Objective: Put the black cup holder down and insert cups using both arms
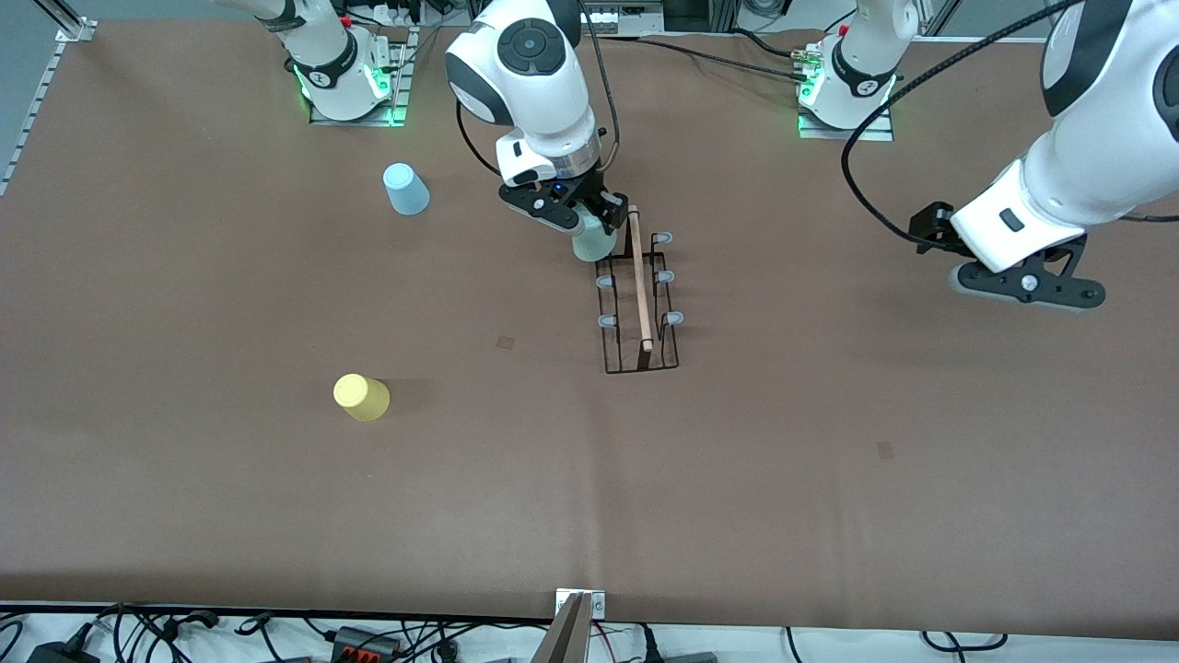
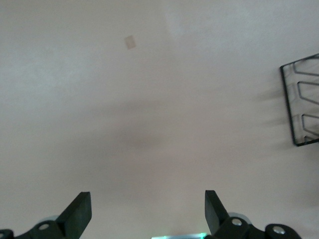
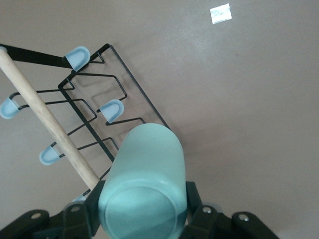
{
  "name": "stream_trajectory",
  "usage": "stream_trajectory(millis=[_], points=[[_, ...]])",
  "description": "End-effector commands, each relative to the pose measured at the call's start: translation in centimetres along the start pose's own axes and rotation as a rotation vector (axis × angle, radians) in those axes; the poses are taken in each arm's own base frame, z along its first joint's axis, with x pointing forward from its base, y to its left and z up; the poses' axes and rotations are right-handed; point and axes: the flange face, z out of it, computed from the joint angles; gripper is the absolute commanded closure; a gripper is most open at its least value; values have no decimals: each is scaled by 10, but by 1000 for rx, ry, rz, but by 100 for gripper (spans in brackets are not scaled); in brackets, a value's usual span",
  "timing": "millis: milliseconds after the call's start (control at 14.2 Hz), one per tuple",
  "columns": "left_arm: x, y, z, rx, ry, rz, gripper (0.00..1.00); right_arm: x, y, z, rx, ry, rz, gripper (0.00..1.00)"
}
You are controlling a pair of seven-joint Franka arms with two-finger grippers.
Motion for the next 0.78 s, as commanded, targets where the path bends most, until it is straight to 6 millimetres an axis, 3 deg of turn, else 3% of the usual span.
stream_trajectory(millis=[0,141,353,423,494,564,705], points=[[7,-37,2,-115,36,-52,0,-12,-8,13,-13,9,-6,80],[6,-66,11,-146,32,-91,0,-17,-9,22,-23,12,-21,79],[1,-62,-1,-107,68,-115,0,-16,-12,31,1,22,-36,67],[-7,-67,-3,-90,82,-134,0,-16,-11,37,-5,18,-36,53],[-15,-63,-6,-75,99,-134,0,-17,-11,40,-9,17,-39,20],[-27,-60,-10,-62,123,-136,0,-16,-11,41,-9,16,-40,0],[-48,-58,-12,-51,163,-139,0,-9,-11,33,-1,23,-58,0]])
